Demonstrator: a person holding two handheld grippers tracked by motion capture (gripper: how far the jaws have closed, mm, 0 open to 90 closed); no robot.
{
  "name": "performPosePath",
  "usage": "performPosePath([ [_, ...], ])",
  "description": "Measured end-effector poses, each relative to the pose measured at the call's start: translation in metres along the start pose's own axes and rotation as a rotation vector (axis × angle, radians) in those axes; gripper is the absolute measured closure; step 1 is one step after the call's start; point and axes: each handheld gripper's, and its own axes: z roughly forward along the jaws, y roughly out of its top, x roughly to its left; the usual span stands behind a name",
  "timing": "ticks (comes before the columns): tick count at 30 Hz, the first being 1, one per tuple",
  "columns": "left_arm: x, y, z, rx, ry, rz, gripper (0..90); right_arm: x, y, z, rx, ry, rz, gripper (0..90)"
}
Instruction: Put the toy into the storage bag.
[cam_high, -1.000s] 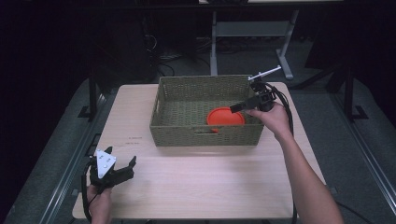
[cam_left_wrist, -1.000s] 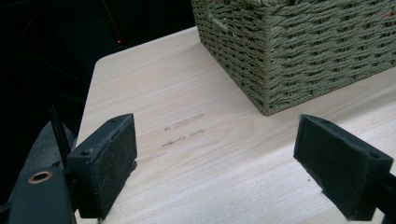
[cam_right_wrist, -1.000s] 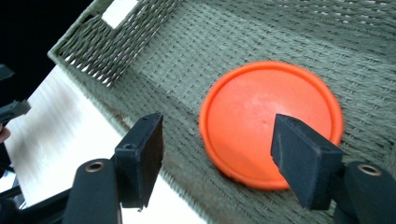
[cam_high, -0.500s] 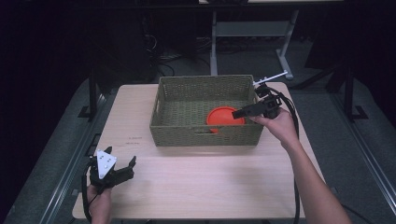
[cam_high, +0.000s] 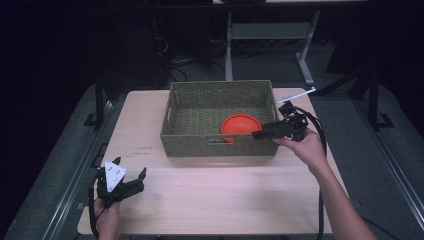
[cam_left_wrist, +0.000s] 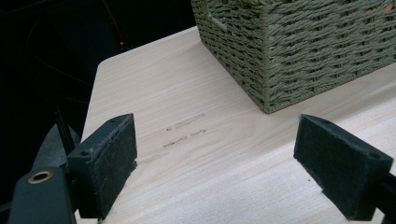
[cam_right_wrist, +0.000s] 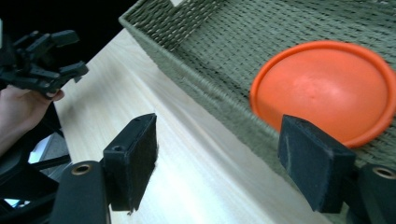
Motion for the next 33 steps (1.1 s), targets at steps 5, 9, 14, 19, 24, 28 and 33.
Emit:
performPosePath([
  [5, 0.001, 0.000, 0.000, -0.001, 0.002, -0.003, 12.8, 0.005, -0.013, -0.005, -0.006, 0.010, -0.011, 27.7],
  [9, 0.001, -0.001, 0.000, -0.004, 0.005, -0.010, 12.8, 0.008, -0.025, -0.009, -0.021, 0.028, -0.019, 27.5],
  [14, 0.002, -0.001, 0.000, -0.002, 0.009, -0.012, 12.8, 0.008, -0.046, -0.013, -0.041, 0.046, -0.020, 27.5],
  [19, 0.001, -0.001, -0.001, -0.003, 0.011, -0.008, 12.8, 0.005, -0.066, -0.014, -0.053, 0.063, -0.010, 27.2],
  [24, -0.002, 0.001, 0.000, -0.003, 0.004, 0.015, 12.8, 0.006, -0.087, -0.018, -0.059, 0.067, -0.016, 26.9],
  [28, 0.000, 0.001, -0.001, -0.011, 0.014, 0.015, 12.8, 0.005, -0.101, -0.020, -0.062, 0.062, -0.025, 26.3],
  [33, 0.001, 0.001, -0.001, -0.012, 0.013, -0.010, 12.8, 0.002, -0.133, -0.021, -0.108, 0.068, -0.056, 24.2],
])
